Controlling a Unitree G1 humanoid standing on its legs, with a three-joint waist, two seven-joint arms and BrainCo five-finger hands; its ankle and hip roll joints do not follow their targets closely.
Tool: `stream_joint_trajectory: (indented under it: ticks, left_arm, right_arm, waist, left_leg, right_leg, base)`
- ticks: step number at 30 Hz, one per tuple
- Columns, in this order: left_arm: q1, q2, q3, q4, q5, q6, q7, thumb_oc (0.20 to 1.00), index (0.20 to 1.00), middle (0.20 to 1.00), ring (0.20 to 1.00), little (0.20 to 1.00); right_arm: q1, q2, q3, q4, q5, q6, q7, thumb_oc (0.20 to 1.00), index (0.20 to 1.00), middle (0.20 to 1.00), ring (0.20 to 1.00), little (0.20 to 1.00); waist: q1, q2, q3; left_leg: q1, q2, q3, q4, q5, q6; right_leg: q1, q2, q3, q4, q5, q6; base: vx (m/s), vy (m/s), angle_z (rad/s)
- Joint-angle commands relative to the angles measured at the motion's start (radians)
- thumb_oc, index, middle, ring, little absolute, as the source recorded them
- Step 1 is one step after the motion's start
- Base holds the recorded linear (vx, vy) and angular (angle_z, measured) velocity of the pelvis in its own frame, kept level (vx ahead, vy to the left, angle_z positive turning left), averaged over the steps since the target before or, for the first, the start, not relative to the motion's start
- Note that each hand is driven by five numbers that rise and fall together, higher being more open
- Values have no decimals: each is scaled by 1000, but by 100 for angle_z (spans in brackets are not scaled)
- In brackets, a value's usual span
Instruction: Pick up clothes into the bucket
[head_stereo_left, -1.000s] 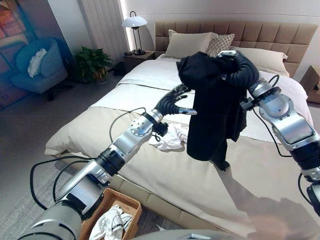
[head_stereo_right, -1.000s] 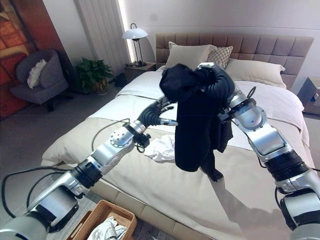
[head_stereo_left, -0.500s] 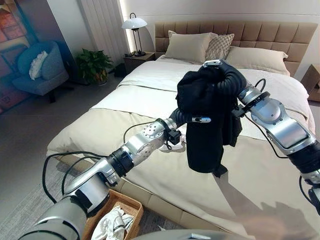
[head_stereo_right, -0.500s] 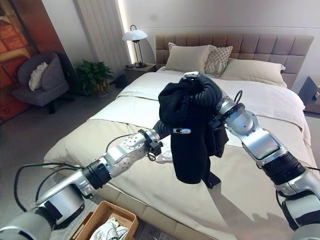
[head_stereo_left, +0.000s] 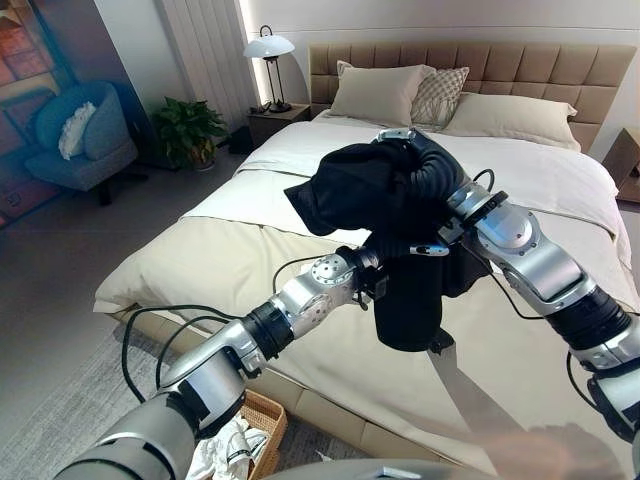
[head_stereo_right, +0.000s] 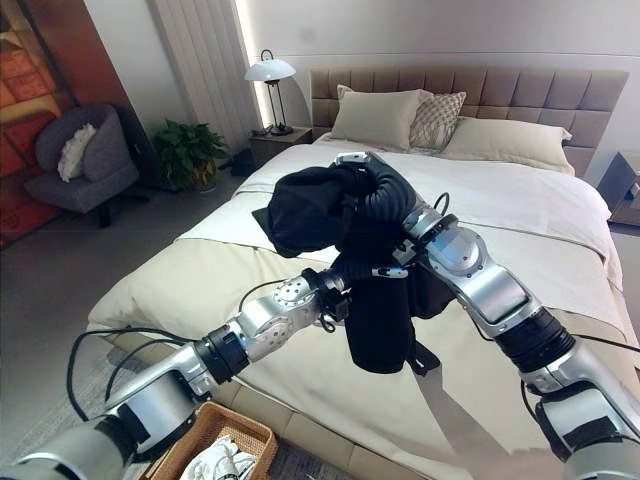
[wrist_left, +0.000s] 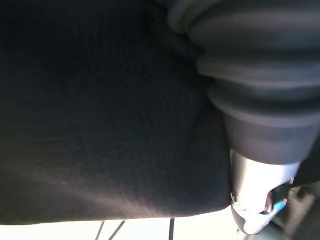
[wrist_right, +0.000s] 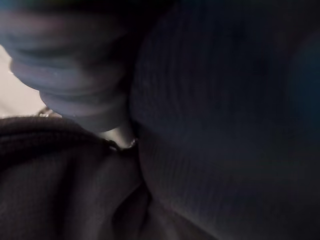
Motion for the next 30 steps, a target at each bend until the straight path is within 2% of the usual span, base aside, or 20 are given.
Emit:
stream_joint_trajectory:
  ticks: [1, 2, 3, 6, 16, 17, 18, 19, 21, 23, 25, 26, 27, 29, 30]
  left_arm:
    - [-110, -93, -6, 88, 8, -20, -3, 900, 900, 900, 900, 900]
    - [-101, -94, -3, 78, -17, -17, -12, 573, 573, 573, 573, 573]
    - [-93, -90, 0, 72, -20, -20, -14, 200, 200, 200, 200, 200]
    - [-58, -82, 16, 67, -37, -18, -16, 200, 200, 200, 200, 200]
    - [14, -6, 68, 41, 11, -30, 0, 200, 200, 200, 200, 200]
    - [29, 19, 83, 25, 19, -36, 3, 200, 200, 200, 200, 200]
    - [38, 35, 93, 14, 31, -36, 4, 200, 200, 200, 200, 200]
    - [48, 56, 106, 3, 40, -40, 10, 200, 200, 200, 200, 200]
    - [78, 105, 127, -36, 39, -42, 11, 200, 200, 200, 200, 200]
    - [96, 122, 140, -43, 43, -41, 12, 200, 200, 200, 200, 200]
    - [135, 195, 190, -87, 51, -44, 16, 200, 200, 200, 200, 200]
    - [135, 195, 190, -87, 51, -44, 16, 200, 200, 200, 200, 200]
    - [161, 247, 223, -118, 54, -48, 14, 200, 200, 200, 200, 200]
    - [167, 261, 241, -126, 60, -49, 13, 200, 200, 200, 200, 200]
    - [195, 285, 289, -140, 49, -56, 24, 200, 200, 200, 200, 200]
  right_arm:
    - [-95, 66, -57, -105, 132, -75, -6, 200, 200, 200, 200, 200]
    - [-92, 72, -59, -113, 136, -79, -4, 200, 200, 200, 200, 200]
    - [-88, 73, -61, -115, 138, -78, -3, 200, 200, 200, 200, 200]
    - [-63, 101, -82, -119, 164, -86, -10, 200, 200, 200, 200, 200]
    - [2, 89, -173, -124, 142, -94, -48, 200, 200, 200, 200, 200]
    - [20, 85, -203, -119, 133, -98, -64, 391, 391, 391, 391, 391]
    - [31, 89, -218, -118, 132, -99, -72, 918, 918, 918, 918, 918]
    - [45, 91, -240, -111, 132, -102, -85, 1000, 1000, 1000, 1000, 1000]
    - [76, 100, -277, -98, 149, -104, -95, 1000, 1000, 1000, 1000, 1000]
    - [89, 102, -289, -92, 156, -104, -99, 1000, 1000, 1000, 1000, 1000]
    - [145, 106, -345, -74, 176, -105, -117, 1000, 1000, 1000, 1000, 1000]
    - [145, 106, -345, -74, 176, -105, -117, 1000, 1000, 1000, 1000, 1000]
    - [181, 104, -380, -69, 177, -104, -127, 1000, 1000, 1000, 1000, 1000]
    - [196, 109, -393, -61, 173, -104, -129, 1000, 1000, 1000, 1000, 1000]
    - [245, 127, -435, -57, 166, -104, -139, 1000, 1000, 1000, 1000, 1000]
  waist:
    - [0, -58, -29]
    - [-1, -58, -28]
    - [-2, -58, -29]
    - [-5, -57, -31]
    - [3, -58, -33]
    - [5, -57, -32]
    - [8, -58, -33]
    - [10, -57, -33]
    - [16, -59, -34]
    - [19, -59, -34]
    - [27, -59, -34]
    - [27, -59, -34]
    - [32, -58, -34]
    - [34, -58, -34]
    - [37, -57, -34]
  left_leg:
    - [-34, -26, 3, 98, -104, 7]
    - [-34, -26, 3, 98, -105, 8]
    - [-34, -26, 5, 98, -105, 8]
    - [-32, -29, 9, 101, -109, 11]
    - [-31, -33, 8, 107, -116, 15]
    - [-31, -34, 6, 108, -118, 16]
    - [-31, -34, 5, 109, -118, 17]
    - [-31, -35, 4, 108, -119, 17]
    - [-32, -36, 2, 110, -121, 19]
    - [-32, -36, 1, 111, -121, 19]
    - [-33, -37, 0, 115, -124, 19]
    - [-33, -37, 0, 115, -124, 19]
    - [-34, -37, -1, 116, -124, 19]
    - [-34, -37, -4, 115, -124, 18]
    - [-33, -37, -6, 115, -125, 18]
  right_leg:
    - [7, -58, -10, -75, 98, 63]
    - [5, -58, -6, -74, 99, 63]
    - [3, -59, -4, -74, 99, 63]
    - [2, -59, 3, -70, 98, 64]
    - [4, -61, 9, -68, 96, 65]
    - [5, -62, 9, -68, 96, 65]
    - [5, -62, 7, -68, 96, 65]
    - [6, -63, 6, -70, 96, 66]
    - [6, -64, 6, -71, 97, 67]
    - [7, -65, 5, -72, 97, 67]
    - [9, -65, 5, -73, 97, 67]
    - [9, -65, 5, -73, 97, 67]
    - [10, -65, 5, -75, 97, 68]
    - [11, -65, 3, -76, 97, 67]
    - [15, -66, 1, -78, 95, 67]
  base:
    - [-7, 6, -5]
    - [1, 9, -3]
    - [0, 0, 0]
    - [5, 5, -3]
    - [2, 2, -2]
    - [0, 0, 0]
    - [0, 0, 0]
    - [0, 0, 0]
    - [0, 0, 0]
    - [0, 0, 0]
    - [0, 0, 0]
    - [0, 0, 0]
    - [0, 0, 0]
    - [0, 0, 0]
    - [0, 0, 0]
